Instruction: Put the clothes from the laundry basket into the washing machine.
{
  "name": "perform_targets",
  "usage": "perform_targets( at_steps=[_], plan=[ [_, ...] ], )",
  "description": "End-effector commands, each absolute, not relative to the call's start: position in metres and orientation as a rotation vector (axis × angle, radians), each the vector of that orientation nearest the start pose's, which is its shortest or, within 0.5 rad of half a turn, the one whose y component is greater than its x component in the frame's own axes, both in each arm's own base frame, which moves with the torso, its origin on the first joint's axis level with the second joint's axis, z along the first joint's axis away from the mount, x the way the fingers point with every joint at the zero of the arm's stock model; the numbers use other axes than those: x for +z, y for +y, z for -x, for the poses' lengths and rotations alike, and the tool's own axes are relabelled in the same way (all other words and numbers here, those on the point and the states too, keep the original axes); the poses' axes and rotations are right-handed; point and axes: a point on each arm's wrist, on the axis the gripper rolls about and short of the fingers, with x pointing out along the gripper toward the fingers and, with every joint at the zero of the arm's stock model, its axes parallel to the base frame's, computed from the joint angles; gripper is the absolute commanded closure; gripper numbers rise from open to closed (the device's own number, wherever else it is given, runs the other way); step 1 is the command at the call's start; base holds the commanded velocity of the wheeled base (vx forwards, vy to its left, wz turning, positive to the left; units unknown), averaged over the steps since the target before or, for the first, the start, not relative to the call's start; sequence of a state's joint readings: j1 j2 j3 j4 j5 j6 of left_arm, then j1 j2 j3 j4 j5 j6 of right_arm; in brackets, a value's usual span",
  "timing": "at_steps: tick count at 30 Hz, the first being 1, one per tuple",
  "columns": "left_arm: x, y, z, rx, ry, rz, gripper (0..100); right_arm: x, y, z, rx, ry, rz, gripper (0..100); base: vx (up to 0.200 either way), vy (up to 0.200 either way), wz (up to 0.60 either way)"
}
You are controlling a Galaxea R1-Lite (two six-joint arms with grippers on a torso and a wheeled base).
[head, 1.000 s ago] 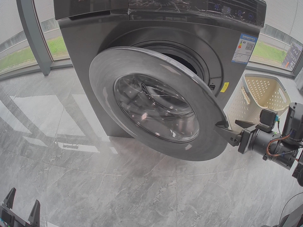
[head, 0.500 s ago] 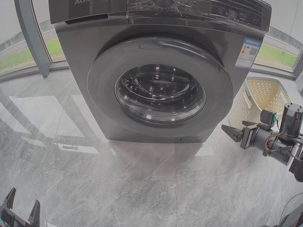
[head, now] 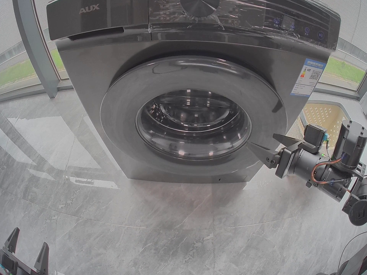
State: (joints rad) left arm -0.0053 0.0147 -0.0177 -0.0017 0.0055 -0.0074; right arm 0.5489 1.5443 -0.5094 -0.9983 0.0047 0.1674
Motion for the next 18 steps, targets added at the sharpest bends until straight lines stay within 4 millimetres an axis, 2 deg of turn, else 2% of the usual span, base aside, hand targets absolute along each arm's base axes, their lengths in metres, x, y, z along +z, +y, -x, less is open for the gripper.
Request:
perform_targets(
  at_steps=[1,2,12,18],
  plan=[
    [0.076,0.000,0.023,0.000,-0.003,0.008,0,0.186,0.134,-0.217,0.553,0.075,-0.155,0,0.200,0.000,0.00],
    [0.076,0.000,0.023,0.000,-0.003,0.009,0,0.187,0.134,-0.217,0.553,0.070,-0.155,0,0.200,0.000,0.00],
    [0.076,0.000,0.023,0.000,-0.003,0.009,0,0.198,0.133,-0.218,0.546,0.014,-0.170,0,0.000,0.000,0.00],
    [0.076,0.000,0.023,0.000,-0.003,0.008,0,0.197,0.132,-0.216,0.544,-0.007,-0.172,0,0.000,0.000,0.00]
  ],
)
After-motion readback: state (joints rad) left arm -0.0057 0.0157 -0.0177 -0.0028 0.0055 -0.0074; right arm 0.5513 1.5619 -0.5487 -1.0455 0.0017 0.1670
